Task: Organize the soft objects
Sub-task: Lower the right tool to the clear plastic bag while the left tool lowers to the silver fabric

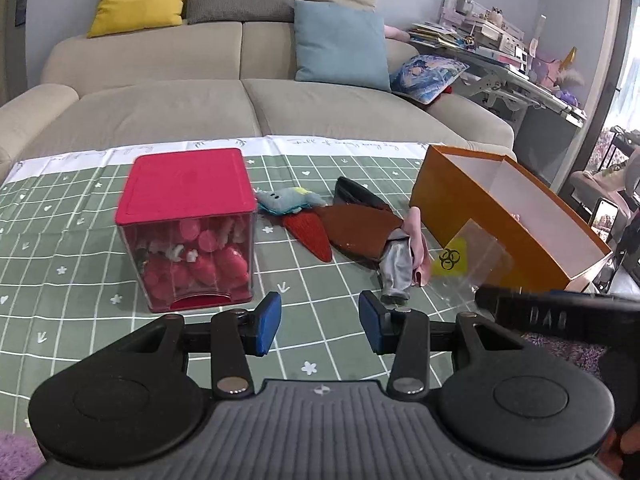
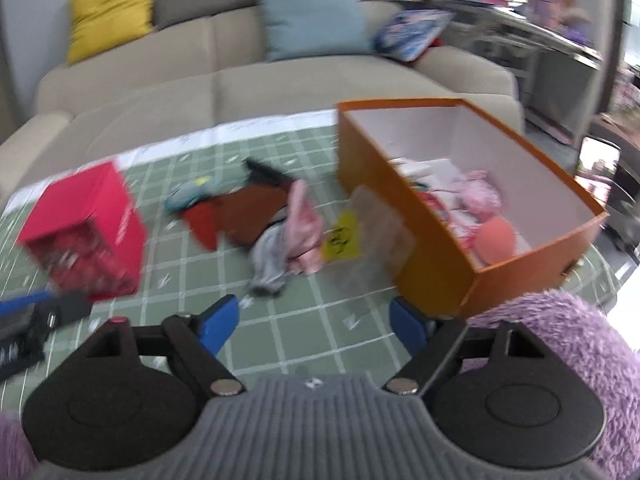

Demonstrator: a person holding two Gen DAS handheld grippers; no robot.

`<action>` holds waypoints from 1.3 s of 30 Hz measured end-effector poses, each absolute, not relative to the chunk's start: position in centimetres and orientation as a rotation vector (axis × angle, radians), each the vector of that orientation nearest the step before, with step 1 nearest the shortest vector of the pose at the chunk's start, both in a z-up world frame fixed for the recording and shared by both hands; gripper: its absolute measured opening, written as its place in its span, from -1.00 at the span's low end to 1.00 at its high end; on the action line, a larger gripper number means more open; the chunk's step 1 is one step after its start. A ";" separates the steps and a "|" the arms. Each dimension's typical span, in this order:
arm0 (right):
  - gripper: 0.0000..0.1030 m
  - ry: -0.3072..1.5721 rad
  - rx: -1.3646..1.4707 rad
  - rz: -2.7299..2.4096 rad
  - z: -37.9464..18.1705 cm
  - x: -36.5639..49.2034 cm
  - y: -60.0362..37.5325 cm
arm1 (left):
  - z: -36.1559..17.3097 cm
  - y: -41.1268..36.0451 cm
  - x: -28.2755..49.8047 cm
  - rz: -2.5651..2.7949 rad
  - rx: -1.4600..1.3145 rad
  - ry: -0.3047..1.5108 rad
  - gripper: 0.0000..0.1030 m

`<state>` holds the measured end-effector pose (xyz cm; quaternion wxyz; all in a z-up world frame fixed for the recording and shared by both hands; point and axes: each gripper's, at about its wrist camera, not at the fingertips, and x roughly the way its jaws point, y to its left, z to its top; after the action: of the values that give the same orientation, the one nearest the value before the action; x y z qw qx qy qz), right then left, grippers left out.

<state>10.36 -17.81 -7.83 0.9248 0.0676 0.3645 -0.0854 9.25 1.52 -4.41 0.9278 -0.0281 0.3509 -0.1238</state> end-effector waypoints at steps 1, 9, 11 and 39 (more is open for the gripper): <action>0.73 0.736 0.160 -0.201 -7.9 10.5 -18.2 | -4.6 1.3 9.4 -0.255 -0.056 0.722 -0.01; 0.79 0.705 0.311 -0.413 -9.6 12.9 -20.7 | -5.9 -0.6 11.0 -0.268 -0.023 0.732 0.06; 0.79 0.713 0.346 -0.447 -10.2 13.6 -21.1 | -6.2 -1.1 11.7 -0.281 -0.021 0.740 0.06; 0.38 0.806 0.445 -0.452 -15.4 19.4 -22.3 | -11.4 -6.1 19.9 -0.436 -0.023 0.872 0.13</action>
<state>19.40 -22.29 -15.41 0.8713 0.2131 0.3857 -0.2160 19.92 -6.08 -11.43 0.8835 -0.0112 0.4188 -0.2095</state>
